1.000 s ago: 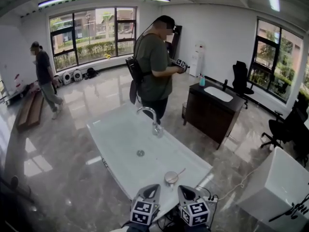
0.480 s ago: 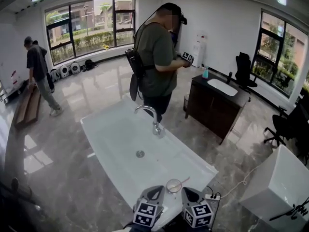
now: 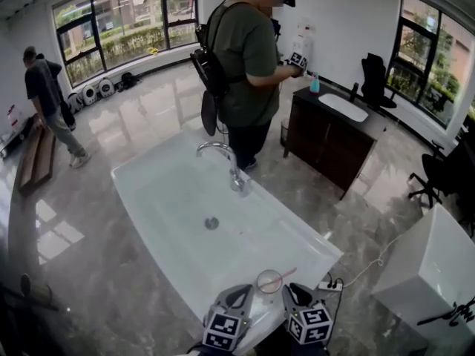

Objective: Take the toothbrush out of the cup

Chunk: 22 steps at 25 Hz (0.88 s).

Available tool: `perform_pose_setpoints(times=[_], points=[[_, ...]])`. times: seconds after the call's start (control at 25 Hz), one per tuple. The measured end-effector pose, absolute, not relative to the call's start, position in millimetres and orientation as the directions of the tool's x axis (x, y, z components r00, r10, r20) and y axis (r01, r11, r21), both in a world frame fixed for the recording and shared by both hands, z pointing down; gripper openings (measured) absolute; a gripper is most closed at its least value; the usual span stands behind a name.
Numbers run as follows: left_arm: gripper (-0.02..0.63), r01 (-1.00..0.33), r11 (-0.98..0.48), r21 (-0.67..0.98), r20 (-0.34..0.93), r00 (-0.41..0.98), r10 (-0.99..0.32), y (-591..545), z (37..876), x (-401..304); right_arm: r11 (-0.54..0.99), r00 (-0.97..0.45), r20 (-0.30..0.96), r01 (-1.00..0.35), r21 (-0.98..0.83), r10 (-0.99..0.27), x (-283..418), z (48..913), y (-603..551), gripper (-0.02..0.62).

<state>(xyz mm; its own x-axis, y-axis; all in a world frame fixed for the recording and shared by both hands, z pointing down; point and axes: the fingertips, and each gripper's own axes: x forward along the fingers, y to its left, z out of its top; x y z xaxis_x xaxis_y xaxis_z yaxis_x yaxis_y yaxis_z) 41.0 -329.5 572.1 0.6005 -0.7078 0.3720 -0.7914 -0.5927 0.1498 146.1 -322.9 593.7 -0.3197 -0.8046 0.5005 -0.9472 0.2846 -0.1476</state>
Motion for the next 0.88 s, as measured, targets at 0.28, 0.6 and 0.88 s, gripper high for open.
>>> perform_pose_setpoints(times=[0.28,0.6,0.88], points=[[0.001,-0.786,-0.596,0.166,0.363,0.611,-0.704,-329.4,576.5,39.9,0.274,-0.338,0.495,-0.941,-0.199,-0.801,143.6,598.3,-347.4,0.181],[0.0,-0.794,-0.584,0.166,0.37,0.599,-0.71,-330.6,578.6,33.2,0.306,-0.377,0.504,-0.926,-0.221,-0.777,132.7,605.9,-363.7,0.183],[0.0,-0.805,-0.568,0.17,0.376,0.585,-0.718,-335.3,582.8,29.8,0.326,-0.357,0.507,-0.933,-0.152,-0.784,134.0,601.8,-366.9,0.07]])
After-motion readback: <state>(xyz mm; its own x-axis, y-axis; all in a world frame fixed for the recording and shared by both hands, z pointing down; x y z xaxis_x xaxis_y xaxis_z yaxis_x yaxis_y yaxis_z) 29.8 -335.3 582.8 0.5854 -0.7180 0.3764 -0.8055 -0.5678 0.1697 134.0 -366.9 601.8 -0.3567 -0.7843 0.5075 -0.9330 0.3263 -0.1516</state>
